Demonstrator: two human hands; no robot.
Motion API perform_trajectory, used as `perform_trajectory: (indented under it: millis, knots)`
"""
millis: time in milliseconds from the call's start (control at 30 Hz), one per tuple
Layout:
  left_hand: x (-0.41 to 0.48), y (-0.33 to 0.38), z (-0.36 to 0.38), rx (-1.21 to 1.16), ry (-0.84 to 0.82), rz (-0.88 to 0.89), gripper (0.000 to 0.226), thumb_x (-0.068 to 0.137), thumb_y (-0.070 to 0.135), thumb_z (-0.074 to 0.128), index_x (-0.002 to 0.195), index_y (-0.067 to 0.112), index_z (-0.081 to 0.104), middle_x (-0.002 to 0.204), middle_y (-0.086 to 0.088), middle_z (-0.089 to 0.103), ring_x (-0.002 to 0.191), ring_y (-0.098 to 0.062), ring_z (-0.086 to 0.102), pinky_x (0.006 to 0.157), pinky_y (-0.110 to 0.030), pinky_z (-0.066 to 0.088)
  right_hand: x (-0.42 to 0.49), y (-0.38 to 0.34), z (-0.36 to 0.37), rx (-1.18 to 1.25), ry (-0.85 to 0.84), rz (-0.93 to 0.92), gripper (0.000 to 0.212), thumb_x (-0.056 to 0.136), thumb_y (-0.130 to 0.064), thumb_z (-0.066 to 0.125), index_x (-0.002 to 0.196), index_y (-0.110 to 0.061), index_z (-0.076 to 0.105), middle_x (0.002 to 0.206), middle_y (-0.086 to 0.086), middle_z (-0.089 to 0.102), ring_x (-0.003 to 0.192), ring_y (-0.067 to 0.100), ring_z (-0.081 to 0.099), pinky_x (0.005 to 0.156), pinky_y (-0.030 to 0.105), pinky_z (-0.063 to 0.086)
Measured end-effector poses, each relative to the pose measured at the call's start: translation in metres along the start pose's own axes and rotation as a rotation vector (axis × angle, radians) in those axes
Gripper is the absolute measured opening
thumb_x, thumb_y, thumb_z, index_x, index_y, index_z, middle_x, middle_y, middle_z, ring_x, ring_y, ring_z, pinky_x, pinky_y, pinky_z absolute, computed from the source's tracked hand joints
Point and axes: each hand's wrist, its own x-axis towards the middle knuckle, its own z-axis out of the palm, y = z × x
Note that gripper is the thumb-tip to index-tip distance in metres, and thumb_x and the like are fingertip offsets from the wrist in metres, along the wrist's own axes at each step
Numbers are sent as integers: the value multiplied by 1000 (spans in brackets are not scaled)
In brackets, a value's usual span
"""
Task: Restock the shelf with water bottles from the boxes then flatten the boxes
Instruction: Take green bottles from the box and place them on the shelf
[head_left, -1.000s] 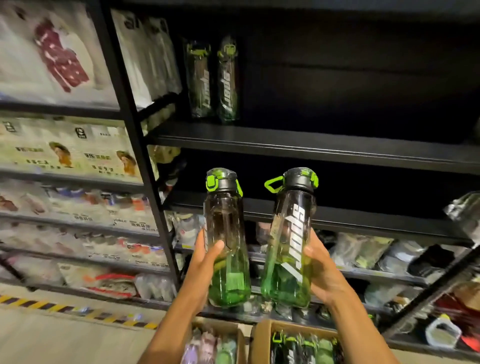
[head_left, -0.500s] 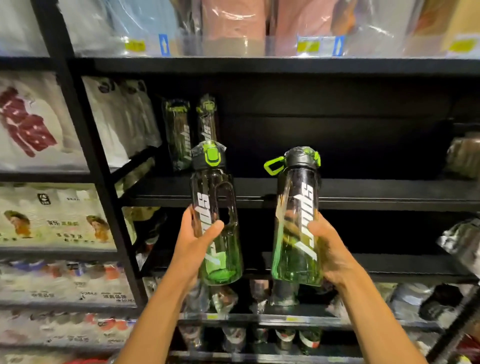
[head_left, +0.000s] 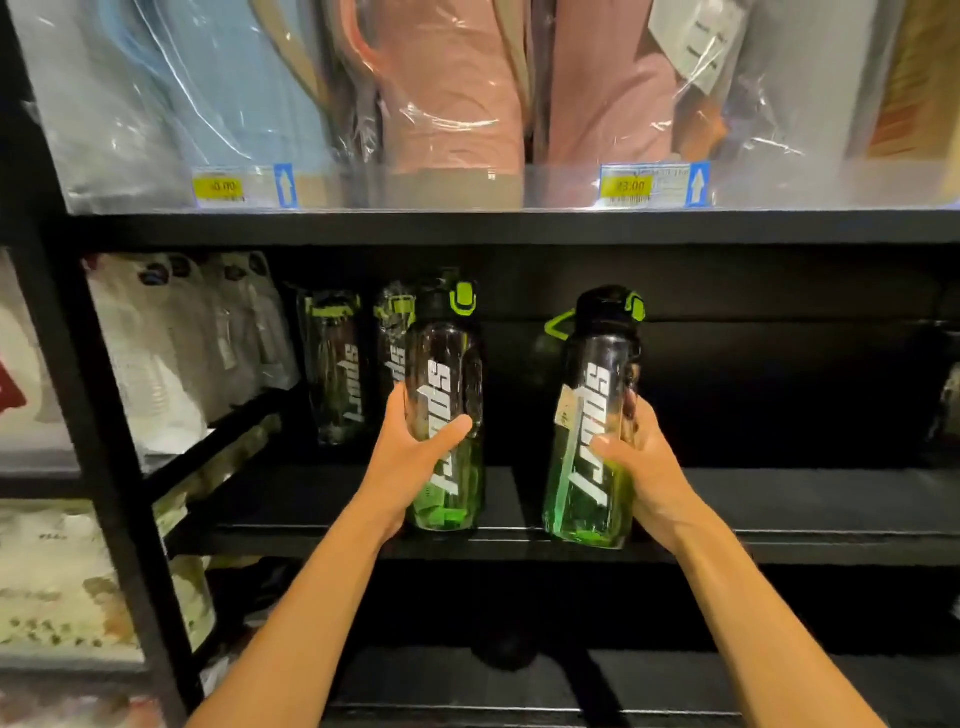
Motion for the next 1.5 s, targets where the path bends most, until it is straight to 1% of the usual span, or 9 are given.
perform_trajectory:
  millis: [133, 300, 367, 500, 633, 800, 967, 1100, 1500]
  knots:
    - [33, -10, 14, 42, 10, -39, 125, 59, 76, 85, 159, 36, 21, 162, 10, 35, 149, -17, 36, 118, -50, 39, 37, 0, -4, -67, -8, -6, 99, 62, -39, 90, 146, -31, 38, 129, -1, 67, 118, 20, 68, 105, 52, 53]
    - [62, -31, 26, 94, 10, -50, 62, 85, 36, 84, 130, 41, 42, 130, 13, 57, 113, -4, 58, 91, -24, 47, 72, 16, -8, -211, -6, -40, 104, 70, -18, 95, 156, -27, 36, 124, -5, 74, 114, 16, 71, 105, 47, 54]
    - [72, -37, 27, 128, 8, -14, 70, 85, 26, 85, 132, 46, 37, 117, 17, 66, 103, 4, 64, 82, -16, 51, 82, 22, -8, -256, 7, -41, 109, 72, -17, 94, 159, -32, 30, 125, -12, 71, 116, 9, 68, 105, 38, 53]
    - [91, -52, 32, 134, 23, -6, 108, 79, 29, 90, 159, 39, 18, 135, 7, 64, 124, -12, 62, 99, -27, 52, 100, 32, -8, -286, 0, -28, 118, 71, -18, 95, 161, -40, 22, 145, -12, 55, 131, 8, 55, 110, 34, 47]
    - [107, -53, 41, 145, 83, 23, 109, 79, 19, 89, 161, 30, 18, 148, 8, 48, 132, -10, 49, 102, -24, 46, 119, 38, -11, -318, -48, -15, 121, 68, -21, 97, 160, -46, 22, 148, -12, 54, 136, 9, 52, 115, 43, 44]
    - [133, -60, 43, 242, 95, 2, 113, 81, 30, 88, 164, 23, 11, 168, -2, 28, 152, -23, 31, 112, -31, 33, 135, 34, -16, -424, -98, -21, 112, 77, -19, 91, 161, -38, 21, 134, -19, 56, 119, -4, 53, 105, 32, 41]
    - [140, -68, 43, 251, 26, -57, 118, 86, 31, 83, 164, 30, -5, 171, 0, 16, 155, -24, 22, 118, -38, 29, 147, 43, -18, -443, -15, 35, 105, 73, -27, 94, 154, -19, 28, 141, 4, 58, 128, 23, 60, 110, 46, 49]
    - [146, -75, 40, 235, -3, -108, 118, 88, 22, 82, 163, 32, -8, 171, -1, 18, 156, -25, 22, 119, -39, 29, 156, 53, -24, -420, -13, 60, 109, 63, -50, 93, 151, -17, 37, 139, 1, 63, 125, 19, 63, 111, 46, 49]
    - [157, -89, 42, 230, 55, -63, 115, 82, 27, 87, 163, 31, 5, 168, 0, 27, 153, -25, 29, 121, -42, 30, 162, 67, -15, -478, 25, 72, 105, 76, -30, 91, 159, -28, 27, 140, -7, 59, 129, 17, 58, 112, 47, 48]
